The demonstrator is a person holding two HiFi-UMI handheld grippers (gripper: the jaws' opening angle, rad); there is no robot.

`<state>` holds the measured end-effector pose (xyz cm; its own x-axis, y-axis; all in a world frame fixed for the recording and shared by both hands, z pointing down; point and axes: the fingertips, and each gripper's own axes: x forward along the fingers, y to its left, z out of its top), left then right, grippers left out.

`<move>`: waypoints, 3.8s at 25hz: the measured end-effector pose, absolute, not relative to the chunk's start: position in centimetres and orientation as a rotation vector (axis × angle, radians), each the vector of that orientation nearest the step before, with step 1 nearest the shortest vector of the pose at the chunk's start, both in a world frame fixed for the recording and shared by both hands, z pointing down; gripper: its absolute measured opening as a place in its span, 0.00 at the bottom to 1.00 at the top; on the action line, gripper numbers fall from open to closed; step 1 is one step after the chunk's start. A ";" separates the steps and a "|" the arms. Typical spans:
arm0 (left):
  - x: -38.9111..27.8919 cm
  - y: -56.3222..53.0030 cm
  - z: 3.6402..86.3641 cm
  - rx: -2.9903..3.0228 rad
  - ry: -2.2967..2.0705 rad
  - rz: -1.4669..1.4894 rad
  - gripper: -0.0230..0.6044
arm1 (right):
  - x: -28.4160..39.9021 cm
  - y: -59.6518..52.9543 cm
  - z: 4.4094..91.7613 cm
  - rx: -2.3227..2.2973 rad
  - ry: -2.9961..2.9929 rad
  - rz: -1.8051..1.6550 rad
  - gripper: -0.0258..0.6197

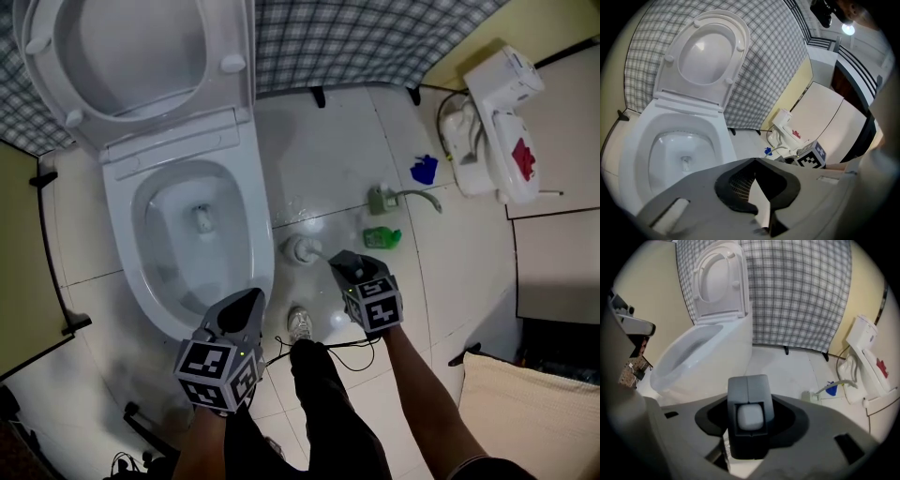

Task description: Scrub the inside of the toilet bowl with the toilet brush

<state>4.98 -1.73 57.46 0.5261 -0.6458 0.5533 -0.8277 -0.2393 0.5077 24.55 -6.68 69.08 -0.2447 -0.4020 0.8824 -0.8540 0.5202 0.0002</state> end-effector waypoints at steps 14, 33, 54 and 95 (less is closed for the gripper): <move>0.1 -4.7 43.9 2.056 -1.303 0.224 0.05 | 19.6 -9.0 40.4 1.257 -2.223 0.422 0.39; -9.2 -1.5 46.9 1.941 -1.438 0.191 0.05 | 1.6 -10.4 47.9 0.969 -2.391 0.521 0.39; -12.1 -2.5 51.7 1.870 -1.462 0.178 0.05 | -7.7 -13.4 56.6 0.815 -2.467 0.776 0.39; -12.2 -0.1 53.6 1.811 -1.481 0.177 0.05 | -6.8 -10.4 63.9 0.675 -2.195 0.415 0.39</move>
<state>-12.21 -0.06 53.63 0.3131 -0.7744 0.5498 -0.8820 -0.0224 0.4707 -6.84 -10.41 63.85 -0.5498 -0.3314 0.7667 -0.5885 0.8051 -0.0740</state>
